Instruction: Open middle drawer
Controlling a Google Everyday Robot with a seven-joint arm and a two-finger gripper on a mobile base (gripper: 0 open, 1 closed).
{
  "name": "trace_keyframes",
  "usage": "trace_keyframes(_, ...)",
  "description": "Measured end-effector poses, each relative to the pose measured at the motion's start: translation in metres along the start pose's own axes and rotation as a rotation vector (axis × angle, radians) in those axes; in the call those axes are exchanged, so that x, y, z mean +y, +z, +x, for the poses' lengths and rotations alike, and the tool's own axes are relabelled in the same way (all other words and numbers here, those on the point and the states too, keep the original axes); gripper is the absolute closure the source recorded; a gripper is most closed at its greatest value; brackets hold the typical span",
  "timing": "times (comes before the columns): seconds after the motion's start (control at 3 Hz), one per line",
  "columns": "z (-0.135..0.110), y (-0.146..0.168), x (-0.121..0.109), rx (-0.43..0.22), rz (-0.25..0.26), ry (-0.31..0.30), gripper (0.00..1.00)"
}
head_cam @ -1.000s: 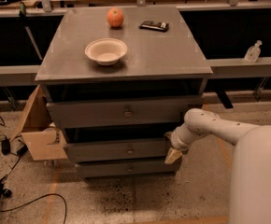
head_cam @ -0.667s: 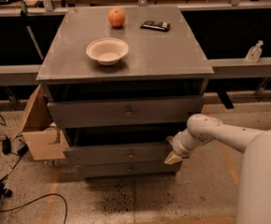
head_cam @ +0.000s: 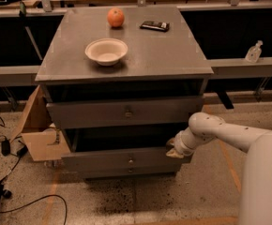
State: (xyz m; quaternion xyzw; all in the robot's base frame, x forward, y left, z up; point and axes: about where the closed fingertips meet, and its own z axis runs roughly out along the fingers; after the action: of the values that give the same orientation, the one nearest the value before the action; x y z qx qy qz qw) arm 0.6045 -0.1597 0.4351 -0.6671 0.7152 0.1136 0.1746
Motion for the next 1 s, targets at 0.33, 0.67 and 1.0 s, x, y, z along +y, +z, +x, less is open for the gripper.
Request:
trace_keyframes(0.33,-0.0012,-0.0026,-0.0002,0.0,0.0,0.0,1.0)
trace_keyframes(0.67,-0.0018,-0.0041,-0.0002,0.0,0.0,0.0,0.9)
trace_keyframes(1.0,-0.0023,-0.0053,-0.0003,0.0,0.0,0.0,0.74)
